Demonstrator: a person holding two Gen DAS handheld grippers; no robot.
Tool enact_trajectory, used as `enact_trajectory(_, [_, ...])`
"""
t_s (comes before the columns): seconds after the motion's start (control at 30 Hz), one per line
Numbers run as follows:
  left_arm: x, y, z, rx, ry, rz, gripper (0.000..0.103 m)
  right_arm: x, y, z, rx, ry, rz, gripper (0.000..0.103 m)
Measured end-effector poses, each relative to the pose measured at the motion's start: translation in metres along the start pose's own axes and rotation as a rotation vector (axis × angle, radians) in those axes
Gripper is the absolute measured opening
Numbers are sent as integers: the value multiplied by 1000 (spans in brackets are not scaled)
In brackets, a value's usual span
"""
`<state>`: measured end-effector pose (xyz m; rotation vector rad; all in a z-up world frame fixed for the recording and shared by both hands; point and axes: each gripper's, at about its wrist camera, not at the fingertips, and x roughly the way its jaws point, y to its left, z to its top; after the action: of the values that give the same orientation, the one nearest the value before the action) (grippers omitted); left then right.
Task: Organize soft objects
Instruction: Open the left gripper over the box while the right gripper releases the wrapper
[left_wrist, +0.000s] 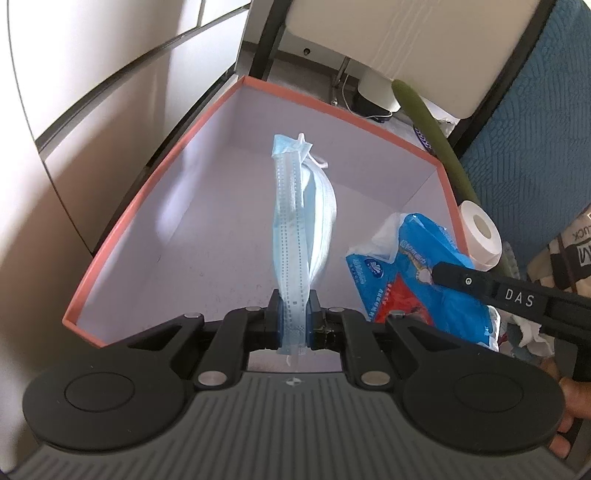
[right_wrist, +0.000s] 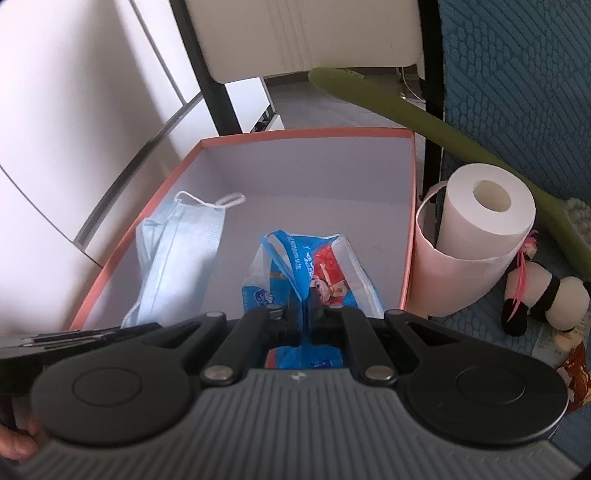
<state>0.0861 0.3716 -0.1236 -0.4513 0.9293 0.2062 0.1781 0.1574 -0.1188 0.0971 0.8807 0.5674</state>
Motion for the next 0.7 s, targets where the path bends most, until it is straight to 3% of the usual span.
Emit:
enact_trajectory(0.13, [-4, -7, -1, 10, 0, -14, 14, -6, -1, 1, 1, -10, 0, 9])
enact_trajectory(0.2, [-8, -12, 0, 13, -7, 10, 25, -10, -4, 3, 15, -4, 15, 11])
enact_trajectory(0.27, [-12, -14, 0, 12, -19, 10, 45, -15, -7, 5, 20, -6, 14, 21])
enact_trajectory(0.33, [-18, -15, 0, 1, -38, 5, 49, -25, -9, 5, 21, -26, 7, 50])
enact_trajectory(0.37, [-22, -16, 0, 1, -45, 8, 49, -32, -11, 4, 22, -42, 1, 53])
enact_trajectory(0.7, [-61, -48, -17, 41, -100, -20, 49, -91, -26, -9, 21, -126, -5, 53])
